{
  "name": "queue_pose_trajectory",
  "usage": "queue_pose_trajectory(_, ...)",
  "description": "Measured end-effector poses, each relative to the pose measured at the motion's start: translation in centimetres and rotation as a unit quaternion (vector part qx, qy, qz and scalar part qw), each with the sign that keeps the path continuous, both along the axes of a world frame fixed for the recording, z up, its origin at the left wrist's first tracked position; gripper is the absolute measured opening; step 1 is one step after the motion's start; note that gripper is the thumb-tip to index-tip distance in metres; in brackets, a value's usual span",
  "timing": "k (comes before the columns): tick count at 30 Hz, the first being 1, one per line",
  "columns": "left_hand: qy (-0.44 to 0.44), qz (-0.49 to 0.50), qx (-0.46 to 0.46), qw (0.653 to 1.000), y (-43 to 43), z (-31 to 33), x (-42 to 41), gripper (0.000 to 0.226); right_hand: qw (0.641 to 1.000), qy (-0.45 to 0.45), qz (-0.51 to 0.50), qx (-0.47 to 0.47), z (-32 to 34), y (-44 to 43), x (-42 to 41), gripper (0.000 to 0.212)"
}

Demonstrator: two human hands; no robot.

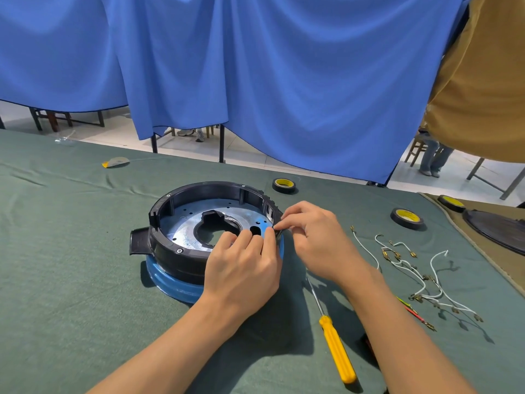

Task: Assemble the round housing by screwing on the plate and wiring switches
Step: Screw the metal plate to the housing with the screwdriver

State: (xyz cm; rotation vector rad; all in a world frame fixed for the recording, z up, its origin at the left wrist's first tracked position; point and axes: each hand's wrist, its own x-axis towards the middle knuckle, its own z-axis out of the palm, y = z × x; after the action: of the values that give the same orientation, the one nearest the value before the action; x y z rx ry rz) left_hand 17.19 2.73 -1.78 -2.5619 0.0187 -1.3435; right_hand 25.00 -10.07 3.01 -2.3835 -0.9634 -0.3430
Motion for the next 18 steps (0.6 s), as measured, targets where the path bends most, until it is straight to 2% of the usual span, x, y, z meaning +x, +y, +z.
queue_pose_trajectory(4, 0.005, 0.004, 0.006, 1.0, 0.0, -0.1, 0.0, 0.02, 0.999, 0.012, 0.009, -0.03, 0.4, -0.2, 0.1, 0.038)
queue_pose_trajectory(6, 0.008, 0.009, 0.008, 1.0, -0.1, -0.2, 0.1, 0.028, 1.0, 0.001, -0.01, 0.027, 0.8, -0.8, 0.5, 0.036)
queue_pose_trajectory(9, 0.021, 0.025, 0.014, 0.999, -0.1, -0.2, 0.1, 0.037, 0.981, 0.013, -0.134, 0.137, 1.2, -2.8, 2.6, 0.03)
queue_pose_trajectory(11, 0.033, 0.03, 0.017, 0.999, -0.1, -0.2, 0.1, 0.039, 0.973, 0.069, -0.204, 0.088, 0.6, -3.8, 4.3, 0.024)
queue_pose_trajectory(13, 0.043, 0.034, 0.02, 0.998, -0.1, -0.2, 0.2, 0.04, 0.966, 0.105, -0.234, -0.032, -0.7, -3.7, 5.7, 0.018)
queue_pose_trajectory(15, 0.049, 0.042, 0.022, 0.998, -0.3, -0.1, 0.1, 0.04, 0.956, 0.101, -0.254, -0.104, -2.1, -3.1, 6.4, 0.018)
queue_pose_trajectory(18, 0.061, 0.053, 0.027, 0.996, -0.5, 0.0, 0.0, 0.043, 0.942, 0.077, -0.297, -0.139, -3.4, -2.6, 7.3, 0.021)
